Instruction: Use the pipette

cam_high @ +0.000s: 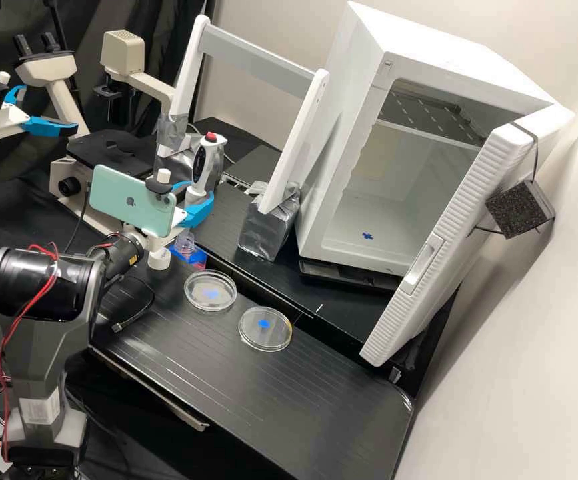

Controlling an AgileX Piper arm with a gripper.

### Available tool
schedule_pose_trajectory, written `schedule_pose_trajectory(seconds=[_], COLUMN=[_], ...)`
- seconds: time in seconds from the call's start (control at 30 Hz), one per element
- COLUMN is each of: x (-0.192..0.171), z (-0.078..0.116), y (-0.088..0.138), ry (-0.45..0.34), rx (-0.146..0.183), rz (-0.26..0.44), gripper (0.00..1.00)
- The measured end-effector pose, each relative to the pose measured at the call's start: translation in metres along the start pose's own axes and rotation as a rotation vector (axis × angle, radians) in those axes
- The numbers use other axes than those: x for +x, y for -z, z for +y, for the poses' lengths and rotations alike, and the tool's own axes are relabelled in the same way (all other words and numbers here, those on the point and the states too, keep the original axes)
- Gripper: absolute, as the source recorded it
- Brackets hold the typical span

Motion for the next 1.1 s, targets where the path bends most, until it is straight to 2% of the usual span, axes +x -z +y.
schedule_pose_trajectory(seconds=[0.43, 0.5, 0.73, 0.97, 1.1], x=[-0.005, -0.007, -0.016, -0.024, -0.028], z=[0.003, 0.008, 0.038, 0.069, 0.080], y=[-0.002, 0.001, 0.015, 0.031, 0.034], ry=[-0.004, -0.017, -0.104, -0.202, -0.221], rx=[0.000, 0.004, 0.059, 0.096, 0.114], rz=[0.000, 0.010, 0.071, 0.129, 0.140], gripper=[0.00, 0.00, 0.00, 0.00, 0.00])
